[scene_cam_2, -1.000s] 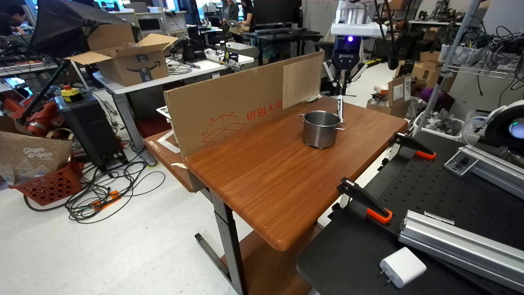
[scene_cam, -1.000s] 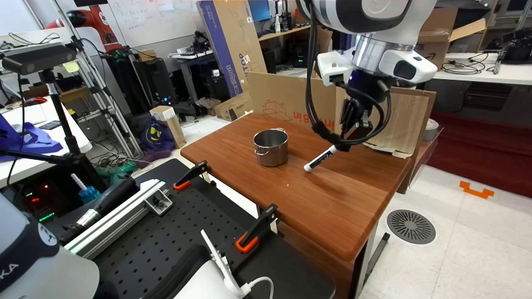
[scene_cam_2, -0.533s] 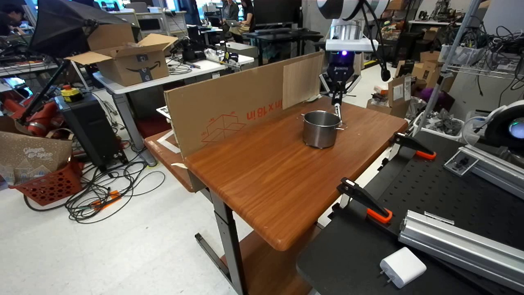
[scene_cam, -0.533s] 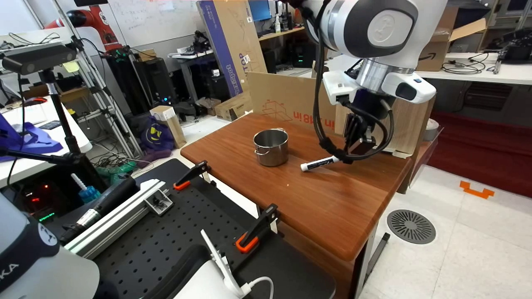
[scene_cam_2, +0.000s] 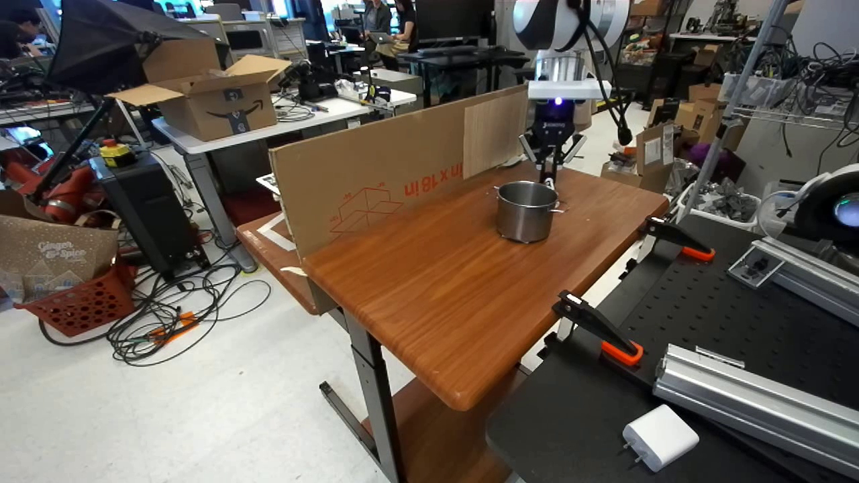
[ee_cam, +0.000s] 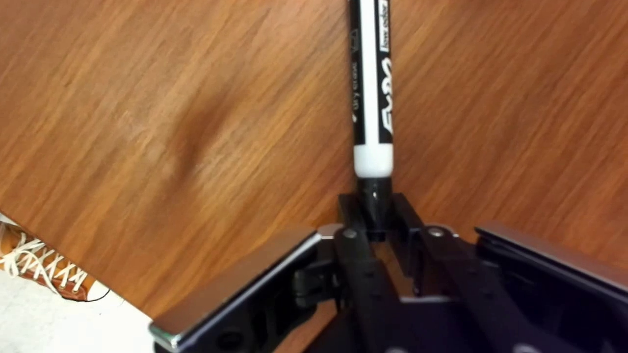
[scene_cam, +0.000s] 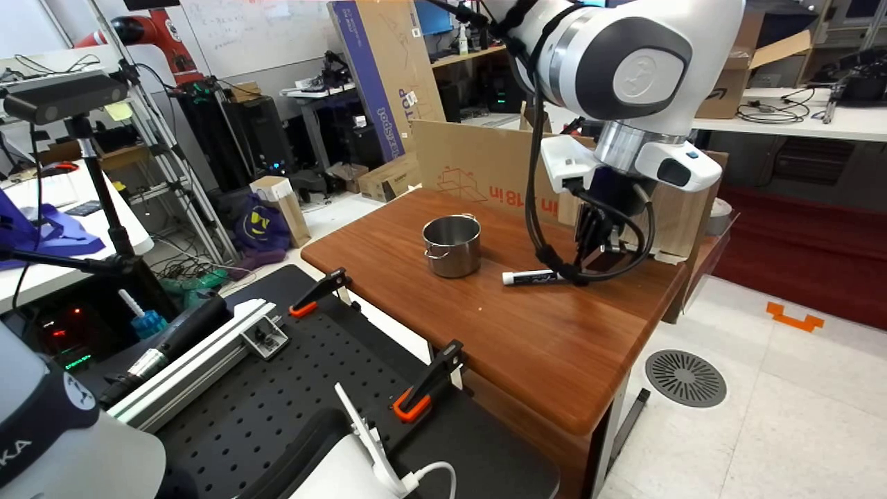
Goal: Pick the marker from the pot and put it on the table
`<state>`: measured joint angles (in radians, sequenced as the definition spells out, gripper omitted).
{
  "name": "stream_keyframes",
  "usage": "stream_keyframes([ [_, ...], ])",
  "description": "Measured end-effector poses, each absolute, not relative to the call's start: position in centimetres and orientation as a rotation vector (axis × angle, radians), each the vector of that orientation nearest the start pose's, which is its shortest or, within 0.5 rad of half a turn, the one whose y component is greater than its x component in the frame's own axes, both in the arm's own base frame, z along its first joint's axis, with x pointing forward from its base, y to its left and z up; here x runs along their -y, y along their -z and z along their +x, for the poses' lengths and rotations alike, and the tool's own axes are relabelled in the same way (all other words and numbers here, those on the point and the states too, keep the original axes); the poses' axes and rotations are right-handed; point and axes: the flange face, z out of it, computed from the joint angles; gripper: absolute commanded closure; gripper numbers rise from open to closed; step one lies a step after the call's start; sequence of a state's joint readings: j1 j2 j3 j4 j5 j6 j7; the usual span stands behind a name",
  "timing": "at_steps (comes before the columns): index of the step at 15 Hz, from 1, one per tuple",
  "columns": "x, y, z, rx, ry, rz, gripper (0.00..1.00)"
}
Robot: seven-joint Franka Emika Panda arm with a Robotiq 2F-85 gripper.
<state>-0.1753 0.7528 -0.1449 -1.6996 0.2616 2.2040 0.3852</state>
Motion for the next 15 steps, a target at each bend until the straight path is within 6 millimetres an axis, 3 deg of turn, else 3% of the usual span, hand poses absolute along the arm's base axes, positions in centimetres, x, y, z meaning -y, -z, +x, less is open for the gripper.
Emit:
stream_keyframes([
  [1, 18.86, -14.22, 61.72, -1.265, -0.361, -2.764, 0.56],
  [4, 18.79, -14.19, 61.82, -1.27, -0.357, -2.763, 0.42],
  [9, 18.62, -13.84, 61.93, -1.283, -0.348, -2.763, 0.04],
  [15, 18.41, -13.64, 62.11, -1.284, -0.347, -2.764, 0.0],
])
